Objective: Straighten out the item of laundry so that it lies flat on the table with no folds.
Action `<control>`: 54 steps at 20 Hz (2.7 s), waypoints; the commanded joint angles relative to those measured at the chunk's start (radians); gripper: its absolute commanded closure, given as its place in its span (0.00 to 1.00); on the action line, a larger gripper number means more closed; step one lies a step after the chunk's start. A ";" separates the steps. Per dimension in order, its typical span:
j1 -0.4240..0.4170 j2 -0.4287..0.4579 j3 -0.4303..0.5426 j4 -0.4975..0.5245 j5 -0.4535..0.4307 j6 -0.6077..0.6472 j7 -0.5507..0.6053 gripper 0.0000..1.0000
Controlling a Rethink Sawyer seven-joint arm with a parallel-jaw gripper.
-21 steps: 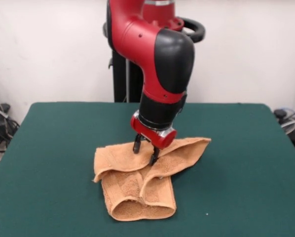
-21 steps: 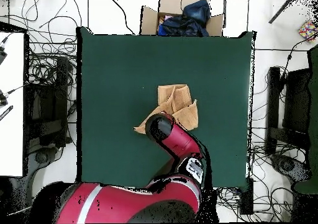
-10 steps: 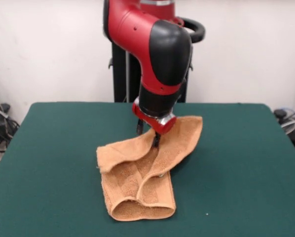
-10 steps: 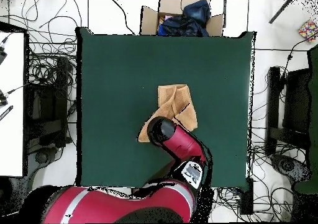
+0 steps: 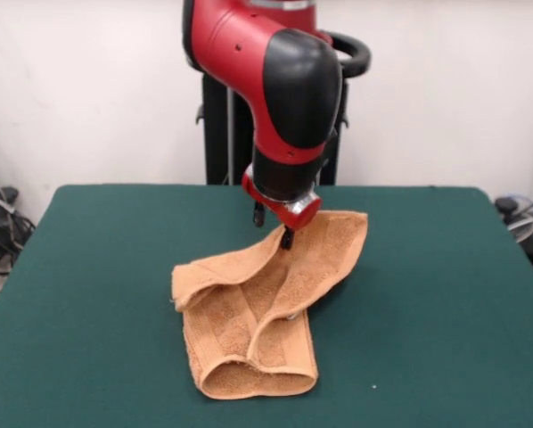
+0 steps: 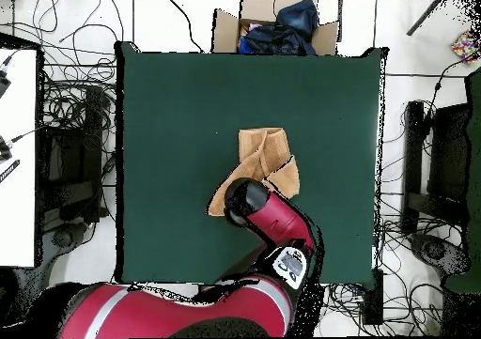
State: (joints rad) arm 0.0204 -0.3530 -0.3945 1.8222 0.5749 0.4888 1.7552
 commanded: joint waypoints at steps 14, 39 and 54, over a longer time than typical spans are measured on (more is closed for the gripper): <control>-0.046 -0.015 0.072 0.014 0.028 -0.127 0.228 0.00; -0.081 -0.044 0.130 0.106 0.013 -0.206 0.236 0.00; 0.061 -0.099 0.061 0.250 0.110 -0.244 0.381 0.00</control>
State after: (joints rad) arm 0.0715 -0.4707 -0.3886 2.0227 0.6051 0.2629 1.7773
